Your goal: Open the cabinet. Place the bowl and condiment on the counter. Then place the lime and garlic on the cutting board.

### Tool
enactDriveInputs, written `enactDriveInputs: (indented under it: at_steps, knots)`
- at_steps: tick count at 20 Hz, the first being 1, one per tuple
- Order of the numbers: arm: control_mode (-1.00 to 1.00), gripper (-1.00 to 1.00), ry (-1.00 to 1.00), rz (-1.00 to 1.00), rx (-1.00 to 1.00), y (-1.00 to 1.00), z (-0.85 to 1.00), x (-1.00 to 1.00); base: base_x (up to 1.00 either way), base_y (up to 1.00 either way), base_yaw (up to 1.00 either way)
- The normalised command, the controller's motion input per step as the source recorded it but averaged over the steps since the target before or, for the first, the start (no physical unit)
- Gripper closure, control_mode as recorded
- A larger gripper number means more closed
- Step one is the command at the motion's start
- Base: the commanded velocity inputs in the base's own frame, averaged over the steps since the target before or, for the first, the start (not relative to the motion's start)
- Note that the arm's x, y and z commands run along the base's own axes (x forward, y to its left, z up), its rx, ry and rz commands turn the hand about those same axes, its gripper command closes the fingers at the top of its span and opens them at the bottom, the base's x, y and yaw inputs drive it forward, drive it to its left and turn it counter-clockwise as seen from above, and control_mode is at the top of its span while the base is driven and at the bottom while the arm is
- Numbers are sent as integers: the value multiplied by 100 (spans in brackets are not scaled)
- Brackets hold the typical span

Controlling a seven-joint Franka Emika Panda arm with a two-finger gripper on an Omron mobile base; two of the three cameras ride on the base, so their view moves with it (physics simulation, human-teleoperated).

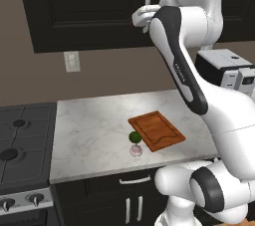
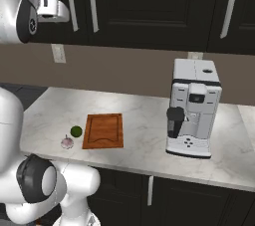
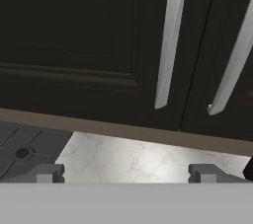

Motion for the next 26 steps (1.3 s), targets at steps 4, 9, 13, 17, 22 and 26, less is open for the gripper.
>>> enactDriveInputs:
  at_steps: [4, 9, 13, 17, 22, 26]
  knots:
    - [-100, -100, 0, 1, 0, -13, 0, 2, 0, 0, 0]
    - [-100, -100, 2, 1, 0, -8, 0, 21, 0, 0, 0]
    - [-100, -100, 1, 0, 0, 0, 0, 28, 0, 0, 0]
    - [-100, -100, 0, 0, 0, 0, 0, 41, 0, 0, 0]
    - [-100, -100, 1, 0, 1, -5, 1, 30, 0, 0, 0]
    - [-100, -100, 0, 0, 0, 0, 0, 41, 0, 0, 0]
